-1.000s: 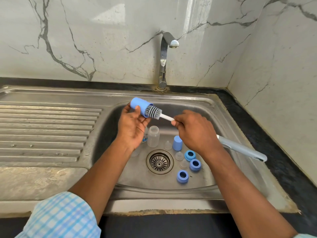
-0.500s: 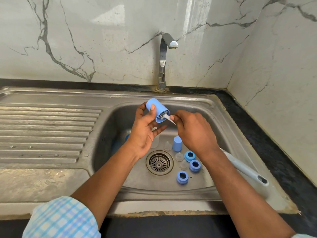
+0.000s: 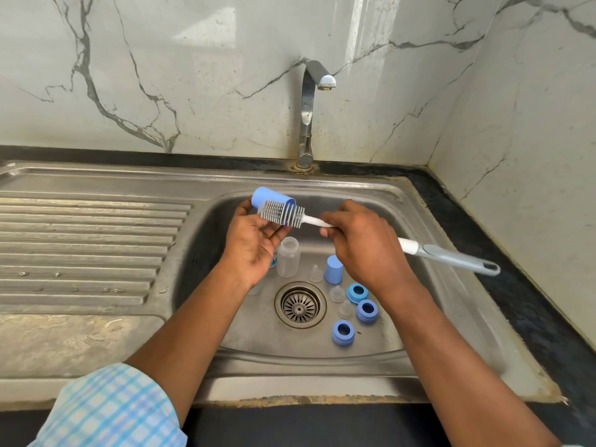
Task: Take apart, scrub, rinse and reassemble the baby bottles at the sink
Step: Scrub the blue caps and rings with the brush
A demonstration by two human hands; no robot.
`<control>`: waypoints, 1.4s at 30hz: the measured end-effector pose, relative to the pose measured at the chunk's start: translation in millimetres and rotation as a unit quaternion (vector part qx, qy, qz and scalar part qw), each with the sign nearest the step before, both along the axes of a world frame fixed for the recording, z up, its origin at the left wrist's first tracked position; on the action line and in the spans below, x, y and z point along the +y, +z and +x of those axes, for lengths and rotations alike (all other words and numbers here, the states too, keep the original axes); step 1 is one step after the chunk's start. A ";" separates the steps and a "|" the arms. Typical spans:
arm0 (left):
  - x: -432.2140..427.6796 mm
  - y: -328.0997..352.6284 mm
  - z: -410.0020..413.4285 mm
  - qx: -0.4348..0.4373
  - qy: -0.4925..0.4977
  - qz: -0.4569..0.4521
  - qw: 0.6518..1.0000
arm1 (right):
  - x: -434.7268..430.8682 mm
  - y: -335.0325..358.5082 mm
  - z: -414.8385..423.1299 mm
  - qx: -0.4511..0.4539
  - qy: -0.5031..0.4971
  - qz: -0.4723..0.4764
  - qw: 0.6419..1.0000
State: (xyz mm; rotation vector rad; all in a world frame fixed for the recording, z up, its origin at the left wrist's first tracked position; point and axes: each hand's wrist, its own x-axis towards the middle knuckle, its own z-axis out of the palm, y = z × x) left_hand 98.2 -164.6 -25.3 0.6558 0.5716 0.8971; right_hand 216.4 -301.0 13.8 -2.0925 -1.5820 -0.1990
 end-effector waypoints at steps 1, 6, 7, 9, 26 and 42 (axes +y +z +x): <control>-2.4 -0.3 0.7 -0.001 -0.006 0.002 1.000 | 0.0 1.8 -1.4 0.001 -0.003 0.011 1.000; 8.5 -0.1 -4.3 -0.040 0.028 -0.045 0.998 | -3.7 3.3 3.7 0.007 -0.045 -0.009 0.999; 6.8 0.6 -4.2 -0.045 0.024 -0.049 0.998 | -4.4 2.6 5.3 0.012 -0.056 -0.018 0.998; 0.6 1.7 -2.7 -0.047 0.005 -0.042 0.998 | -4.9 1.5 5.1 0.023 -0.066 -0.033 0.997; -3.4 -1.1 -0.5 0.075 0.032 0.041 0.996 | -4.9 2.2 7.5 0.004 -0.069 -0.007 0.998; -0.7 0.3 0.6 0.038 0.011 0.012 0.999 | -6.3 6.0 4.4 0.008 -0.075 -0.011 0.997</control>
